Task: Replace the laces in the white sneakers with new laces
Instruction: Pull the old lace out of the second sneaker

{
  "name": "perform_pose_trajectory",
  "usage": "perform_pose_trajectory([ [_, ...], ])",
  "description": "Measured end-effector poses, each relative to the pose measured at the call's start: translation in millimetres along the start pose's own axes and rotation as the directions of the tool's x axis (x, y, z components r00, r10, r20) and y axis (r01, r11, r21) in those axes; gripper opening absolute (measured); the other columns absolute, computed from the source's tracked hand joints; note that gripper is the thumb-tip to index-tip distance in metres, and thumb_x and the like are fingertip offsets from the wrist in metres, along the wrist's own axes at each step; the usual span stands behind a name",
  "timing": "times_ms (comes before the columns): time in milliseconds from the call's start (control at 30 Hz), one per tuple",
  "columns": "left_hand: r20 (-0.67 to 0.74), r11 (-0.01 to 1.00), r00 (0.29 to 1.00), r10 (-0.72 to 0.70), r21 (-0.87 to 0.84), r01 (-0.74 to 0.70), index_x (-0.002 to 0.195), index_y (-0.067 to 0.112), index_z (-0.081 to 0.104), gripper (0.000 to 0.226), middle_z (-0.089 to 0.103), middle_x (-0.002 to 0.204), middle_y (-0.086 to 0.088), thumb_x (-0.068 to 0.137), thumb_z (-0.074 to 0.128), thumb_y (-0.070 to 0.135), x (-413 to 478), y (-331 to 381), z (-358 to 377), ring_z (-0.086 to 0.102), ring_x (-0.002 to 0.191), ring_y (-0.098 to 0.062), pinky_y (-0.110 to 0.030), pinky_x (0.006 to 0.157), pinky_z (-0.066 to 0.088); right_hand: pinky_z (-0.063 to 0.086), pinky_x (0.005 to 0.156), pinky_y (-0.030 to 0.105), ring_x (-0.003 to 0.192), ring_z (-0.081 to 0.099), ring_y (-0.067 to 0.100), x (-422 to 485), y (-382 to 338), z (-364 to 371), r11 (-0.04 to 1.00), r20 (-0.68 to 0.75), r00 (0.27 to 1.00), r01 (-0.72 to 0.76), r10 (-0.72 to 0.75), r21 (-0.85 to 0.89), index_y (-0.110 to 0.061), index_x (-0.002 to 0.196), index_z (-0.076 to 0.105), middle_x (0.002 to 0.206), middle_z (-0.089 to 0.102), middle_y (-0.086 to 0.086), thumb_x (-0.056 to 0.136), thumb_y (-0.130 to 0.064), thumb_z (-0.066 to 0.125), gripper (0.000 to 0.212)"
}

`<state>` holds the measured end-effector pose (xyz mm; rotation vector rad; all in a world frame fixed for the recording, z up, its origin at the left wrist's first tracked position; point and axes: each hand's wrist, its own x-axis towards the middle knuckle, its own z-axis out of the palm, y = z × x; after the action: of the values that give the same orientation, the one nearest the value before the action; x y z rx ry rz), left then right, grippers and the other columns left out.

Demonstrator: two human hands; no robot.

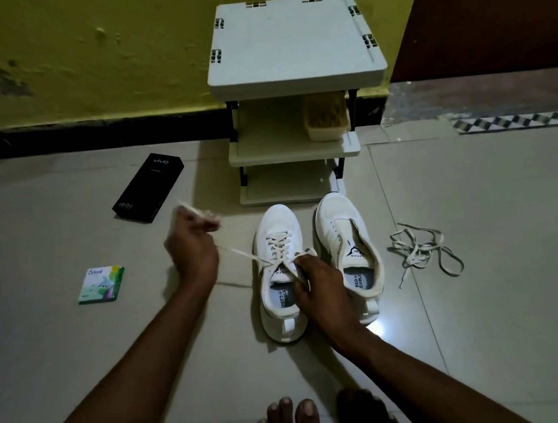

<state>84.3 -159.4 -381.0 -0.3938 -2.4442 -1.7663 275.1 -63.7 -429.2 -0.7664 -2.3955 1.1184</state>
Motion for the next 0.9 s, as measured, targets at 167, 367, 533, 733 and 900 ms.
perform_pose_trajectory([
  [167, 0.150, 0.971, 0.967, -0.207, 0.153, 0.184, 0.076, 0.014, 0.062, 0.023, 0.072, 0.082, -0.008, 0.092, 0.055, 0.000, 34.6, -19.3, -23.4, 0.069, 0.078, -0.024, -0.022, 0.071, 0.055, 0.051, 0.086, 0.038, 0.096, 0.061, 0.019, -0.5, -1.0, 0.7, 1.000, 0.016, 1.000, -0.008, 0.009, -0.017, -0.011, 0.102, 0.061, 0.103, 0.064, 0.004, 0.085, -0.004, 0.059, 0.019],
  [367, 0.510, 0.928, 0.860, -0.014, 0.328, -0.180, 0.112, 0.018, 0.069, 0.034, 0.065, 0.117, 0.005, 0.081, 0.082, 0.021, -24.5, -34.8, -19.8, 0.059, 0.106, -0.012, -0.006, 0.080, 0.042, 0.051, 0.079, 0.037, 0.088, 0.059, 0.016, 2.4, -1.6, -1.8, 1.000, 0.023, 1.000, 0.004, -0.003, -0.017, -0.013, 0.100, 0.058, 0.096, 0.062, 0.001, 0.083, -0.006, 0.062, 0.019],
  [533, 0.729, 0.853, 0.665, 0.162, 0.236, -0.466, 0.139, 0.023, 0.056, 0.064, 0.060, 0.137, 0.005, 0.086, 0.065, 0.057, -55.3, -36.2, -9.5, 0.056, 0.120, -0.011, -0.027, 0.099, 0.047, 0.050, 0.073, 0.035, 0.095, 0.050, 0.018, 5.3, -8.2, -6.9, 0.996, -0.004, 0.999, 0.034, -0.034, -0.083, -0.019, 0.102, 0.042, 0.106, 0.047, 0.001, 0.077, -0.019, 0.073, 0.040],
  [733, 0.682, 0.801, 0.703, 0.202, 0.298, -0.519, 0.130, 0.015, 0.063, 0.044, 0.069, 0.124, -0.002, 0.100, 0.043, 0.040, -79.7, -49.5, -1.8, 0.064, 0.110, -0.022, -0.038, 0.090, 0.051, 0.049, 0.083, 0.041, 0.102, 0.051, 0.026, 32.1, -14.3, -8.6, 0.963, 0.151, 0.979, 0.170, -0.140, -0.208, -0.013, 0.106, 0.060, 0.111, 0.053, 0.005, 0.075, -0.020, 0.074, 0.034],
  [900, 0.718, 0.750, 0.663, 0.213, 0.315, -0.582, 0.124, 0.011, 0.065, 0.046, 0.071, 0.112, -0.007, 0.093, 0.040, 0.034, -74.9, -40.5, 0.7, 0.065, 0.099, -0.027, -0.041, 0.082, 0.053, 0.051, 0.074, 0.041, 0.100, 0.055, 0.032, 54.8, -27.6, -12.4, 0.870, 0.326, 0.938, 0.256, -0.118, -0.420, -0.007, 0.096, 0.061, 0.105, 0.052, 0.011, 0.083, -0.019, 0.065, 0.018],
])
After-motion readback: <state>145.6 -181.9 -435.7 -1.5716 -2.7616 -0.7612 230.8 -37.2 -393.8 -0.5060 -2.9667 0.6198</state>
